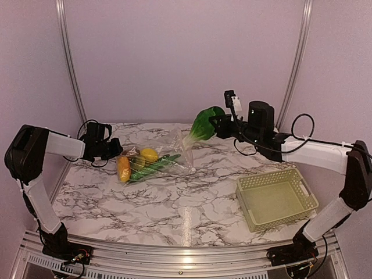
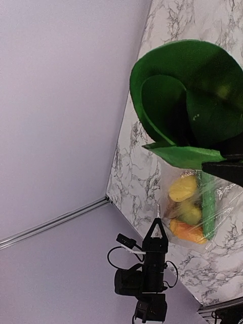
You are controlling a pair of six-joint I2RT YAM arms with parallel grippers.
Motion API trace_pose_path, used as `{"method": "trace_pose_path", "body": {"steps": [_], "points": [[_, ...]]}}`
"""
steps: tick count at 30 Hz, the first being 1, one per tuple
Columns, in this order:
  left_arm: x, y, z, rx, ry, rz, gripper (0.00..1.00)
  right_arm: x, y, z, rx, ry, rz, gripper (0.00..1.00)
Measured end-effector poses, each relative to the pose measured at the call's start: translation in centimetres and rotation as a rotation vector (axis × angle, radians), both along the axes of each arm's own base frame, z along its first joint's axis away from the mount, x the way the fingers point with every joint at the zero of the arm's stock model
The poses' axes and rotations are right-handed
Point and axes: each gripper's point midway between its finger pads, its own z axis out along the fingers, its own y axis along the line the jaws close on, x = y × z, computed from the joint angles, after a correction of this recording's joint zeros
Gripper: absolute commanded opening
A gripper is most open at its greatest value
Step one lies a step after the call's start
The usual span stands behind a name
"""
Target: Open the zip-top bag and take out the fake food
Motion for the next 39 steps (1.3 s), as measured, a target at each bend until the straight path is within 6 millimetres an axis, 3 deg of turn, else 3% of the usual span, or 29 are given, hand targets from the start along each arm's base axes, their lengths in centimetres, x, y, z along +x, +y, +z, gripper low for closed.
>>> {"method": "trace_pose_path", "body": {"steps": [5, 8, 13, 18, 21, 28, 33, 39], "points": [[0.0, 0.0, 0.0, 0.0, 0.0, 0.0, 0.0, -2.1, -2.9, 6.0, 0.025, -0.104, -0.06, 0.0], [0.0, 0.0, 0.0, 0.0, 0.0, -0.001, 0.0, -3.5, -4.9, 8.0, 0.007, -0.125, -0.108, 0.0], [0.0, -0.1, 0.0, -0.001, 0.0, -0.003, 0.0, -6.2, -8.9, 8.7, -0.055, -0.087, -0.207, 0.0], [0.0, -0.1, 0.0, -0.003, 0.001, -0.007, 0.0, -10.5, -13.5, 8.7, -0.088, -0.022, -0.287, 0.0], [-0.1, -0.2, 0.0, -0.004, 0.001, -0.012, 0.0, -12.5, -15.6, 8.0, -0.1, 0.036, -0.323, 0.0], [-0.1, -0.2, -0.3, -0.002, 0.005, -0.013, 0.0, -16.1, -18.8, 3.8, -0.141, 0.228, -0.388, 0.0], [-0.1, -0.2, -0.6, -0.001, 0.011, -0.017, 0.0, -17.4, -19.8, 0.5, -0.161, 0.328, -0.413, 0.0], [-0.1, -0.3, -0.5, -0.004, 0.011, -0.02, 0.0, -17.3, -20.0, -4.1, -0.195, 0.408, -0.442, 0.0]]}}
